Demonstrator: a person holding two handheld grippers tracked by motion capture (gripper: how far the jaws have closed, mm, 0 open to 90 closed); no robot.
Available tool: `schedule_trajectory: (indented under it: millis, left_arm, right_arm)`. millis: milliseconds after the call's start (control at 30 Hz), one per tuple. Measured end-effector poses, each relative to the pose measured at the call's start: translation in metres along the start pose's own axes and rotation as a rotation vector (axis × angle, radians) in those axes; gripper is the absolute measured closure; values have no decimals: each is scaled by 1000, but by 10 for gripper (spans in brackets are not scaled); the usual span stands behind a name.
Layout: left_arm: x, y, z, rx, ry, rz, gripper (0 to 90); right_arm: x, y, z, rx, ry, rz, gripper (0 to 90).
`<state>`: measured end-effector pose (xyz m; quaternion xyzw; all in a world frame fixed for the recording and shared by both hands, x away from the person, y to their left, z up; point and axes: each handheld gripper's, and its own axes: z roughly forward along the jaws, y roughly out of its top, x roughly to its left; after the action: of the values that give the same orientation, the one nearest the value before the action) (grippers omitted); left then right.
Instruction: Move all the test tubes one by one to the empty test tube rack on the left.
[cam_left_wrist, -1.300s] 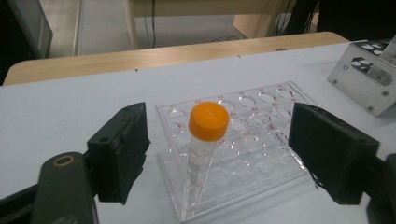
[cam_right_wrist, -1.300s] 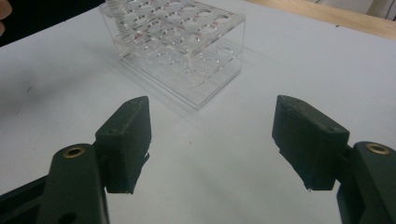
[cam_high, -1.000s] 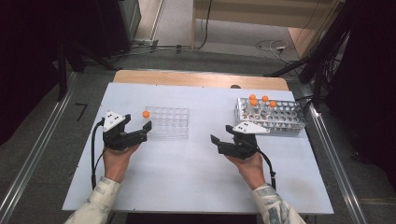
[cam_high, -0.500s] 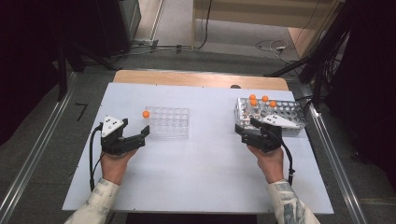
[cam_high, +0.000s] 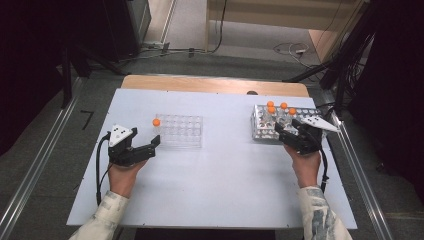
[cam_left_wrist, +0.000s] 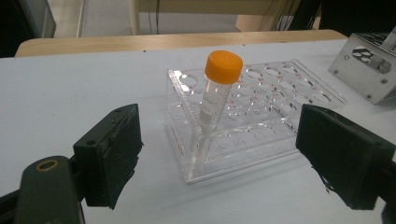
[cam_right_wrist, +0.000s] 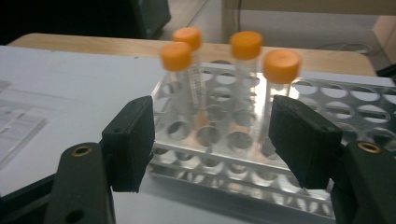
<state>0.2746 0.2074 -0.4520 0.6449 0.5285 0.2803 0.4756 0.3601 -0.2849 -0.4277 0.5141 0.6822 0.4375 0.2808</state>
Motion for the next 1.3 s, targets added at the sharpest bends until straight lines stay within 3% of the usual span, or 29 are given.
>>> schedule_trajectory:
  millis: [33, 167, 367, 467, 567, 933, 1300]
  left_arm:
    - [0, 0, 0, -2, 1, -2, 146]
    - [1, 1, -1, -6, 2, -6, 149]
    - [0, 2, 1, -5, -9, -5, 150]
    - [-2, 3, 1, -10, -14, -4, 150]
    - [-1, 3, 2, -11, -18, -6, 150]
    - [-5, 4, 2, -11, -31, 5, 150]
    - [-8, 5, 1, -12, -37, 12, 150]
  right_arm:
    - [-7, 0, 4, 8, -34, 4, 309]
    - [-14, 0, 12, 18, -81, 9, 337]
    - [-11, 3, 29, 25, -143, -33, 381]
    - [-14, 3, 35, 16, -163, -23, 434]
    - [-23, 4, 43, 47, -157, 9, 504]
    - [-26, 2, 50, 50, -147, 3, 708]
    - [-25, 13, 38, 3, -137, -11, 715]
